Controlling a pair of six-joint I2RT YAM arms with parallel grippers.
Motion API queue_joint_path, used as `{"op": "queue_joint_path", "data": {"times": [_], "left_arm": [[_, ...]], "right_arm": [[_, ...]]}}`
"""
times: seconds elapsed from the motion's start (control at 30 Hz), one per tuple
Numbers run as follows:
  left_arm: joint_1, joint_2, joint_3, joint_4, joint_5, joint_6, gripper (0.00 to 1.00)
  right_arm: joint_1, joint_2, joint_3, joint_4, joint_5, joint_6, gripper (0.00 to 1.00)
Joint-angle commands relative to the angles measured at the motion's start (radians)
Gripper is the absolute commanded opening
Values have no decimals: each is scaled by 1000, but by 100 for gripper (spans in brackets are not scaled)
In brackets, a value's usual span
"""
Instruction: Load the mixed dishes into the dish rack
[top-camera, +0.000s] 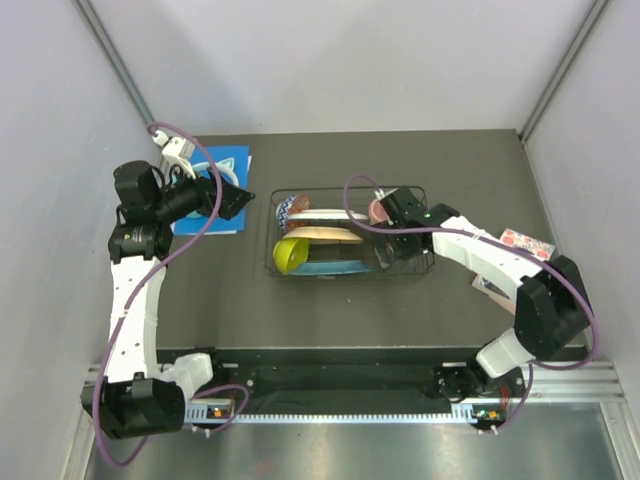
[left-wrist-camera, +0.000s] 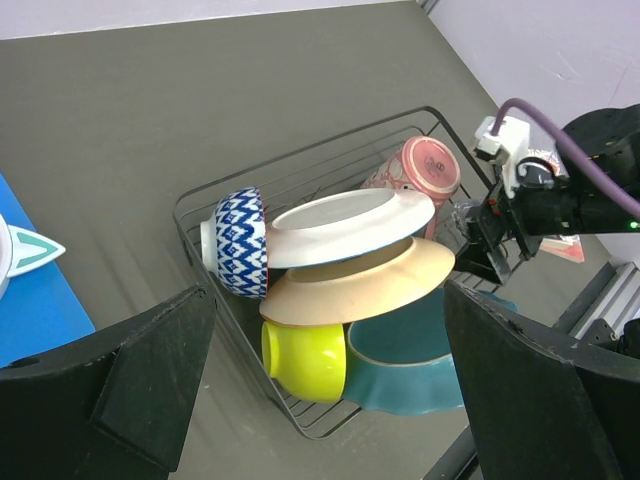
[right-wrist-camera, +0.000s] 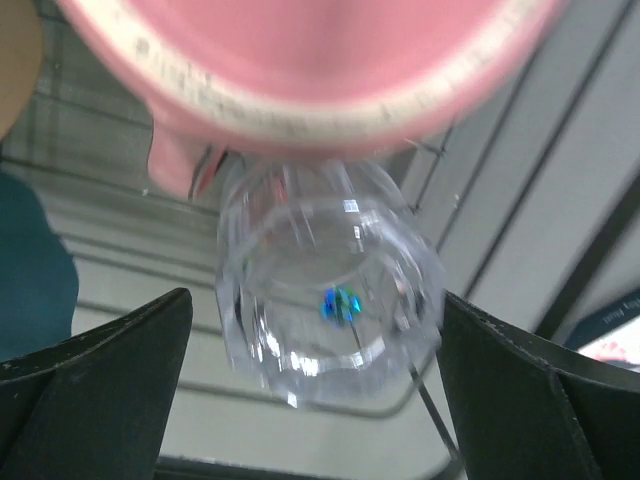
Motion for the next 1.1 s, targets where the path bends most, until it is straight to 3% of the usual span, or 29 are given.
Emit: {"op": "queue_joint_path", "data": {"times": [0.0,0.3,0.53,0.67,1.07], "left_arm": [[4,-17,21,48,22,2,99],[4,-14,32,-31,-13,65,99],[4,-69,-2,-161,-114,215,99],[4,-133,-33,-221,-156,293,99],[6,-261,-123,-256,-234,255,99]], "right_arm": [[0,-106,60,-67,-18,2,100],[3,-291,217,-248,-12,17,100],[3,-536,151,-133,5,51,100],[3,-567,135,-142,6,66,100],[3,-659,119,-107,-4,55,99]]}}
